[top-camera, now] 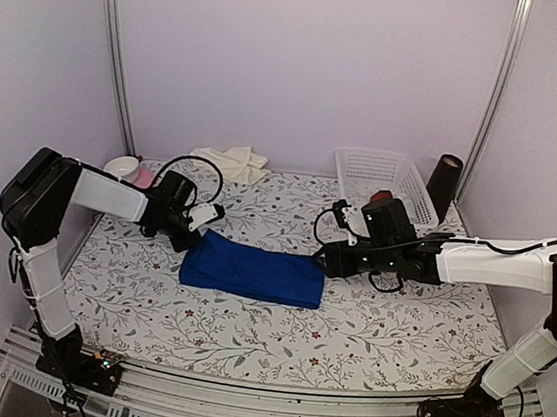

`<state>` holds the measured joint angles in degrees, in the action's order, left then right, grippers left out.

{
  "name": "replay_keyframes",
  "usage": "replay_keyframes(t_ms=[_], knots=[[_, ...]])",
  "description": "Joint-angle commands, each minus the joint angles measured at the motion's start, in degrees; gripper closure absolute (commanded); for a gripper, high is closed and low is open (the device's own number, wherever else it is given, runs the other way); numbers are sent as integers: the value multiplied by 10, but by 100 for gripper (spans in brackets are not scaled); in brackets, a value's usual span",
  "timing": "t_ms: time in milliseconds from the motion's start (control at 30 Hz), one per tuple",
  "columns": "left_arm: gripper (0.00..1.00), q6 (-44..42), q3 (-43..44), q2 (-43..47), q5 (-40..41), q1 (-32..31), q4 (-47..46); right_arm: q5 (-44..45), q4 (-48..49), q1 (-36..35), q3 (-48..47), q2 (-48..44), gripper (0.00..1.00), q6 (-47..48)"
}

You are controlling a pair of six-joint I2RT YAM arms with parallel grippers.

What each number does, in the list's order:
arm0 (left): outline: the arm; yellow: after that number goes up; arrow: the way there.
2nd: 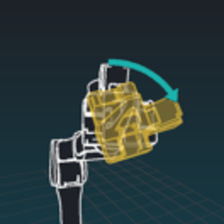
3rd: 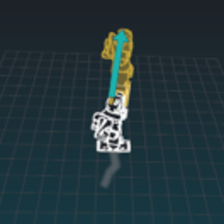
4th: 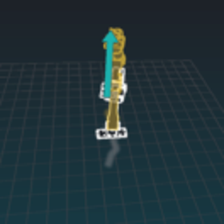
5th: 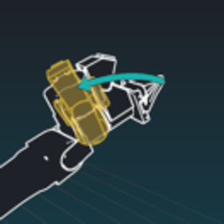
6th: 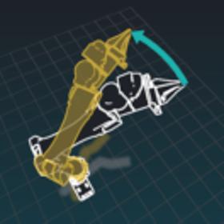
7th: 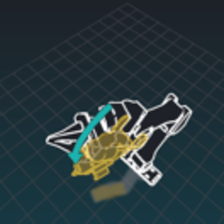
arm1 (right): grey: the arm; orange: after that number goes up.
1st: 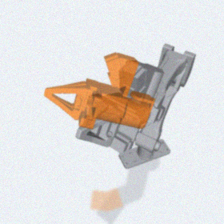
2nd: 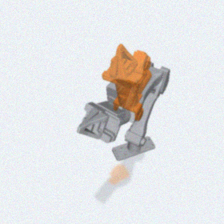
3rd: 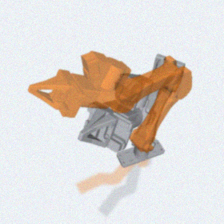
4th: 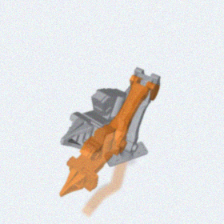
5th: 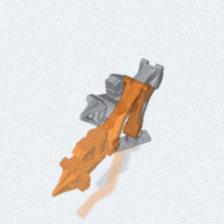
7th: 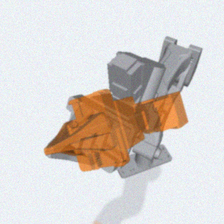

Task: Roll the towels
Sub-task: Adjust the towel at the center of the board.

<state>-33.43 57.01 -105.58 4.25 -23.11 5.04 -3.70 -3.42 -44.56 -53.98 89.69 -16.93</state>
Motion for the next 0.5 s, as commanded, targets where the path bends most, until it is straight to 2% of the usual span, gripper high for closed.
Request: replay_keyframes(t_ms=[0, 33, 100, 200, 333, 467], knots=[[57, 47, 33, -8, 78, 19, 5, -15, 5, 0, -8, 14, 35, -2], [49, 49, 35, -5, 84, 22, 3, -16, 5, -1, -8, 16, 35, -2], [44, 44, 26, 17, 79, 24, -10, -16, 5, -3, -8, 17, 35, -2], [38, 0, -22, 81, 13, 25, -34, -16, 5, -4, -7, 17, 35, -1], [22, -157, -128, 195, -114, 26, -77, -20, 5, -4, -11, 20, 35, 5], [9, -292, -193, 248, -158, 27, -114, -31, 4, -5, -14, 22, 35, 9]])
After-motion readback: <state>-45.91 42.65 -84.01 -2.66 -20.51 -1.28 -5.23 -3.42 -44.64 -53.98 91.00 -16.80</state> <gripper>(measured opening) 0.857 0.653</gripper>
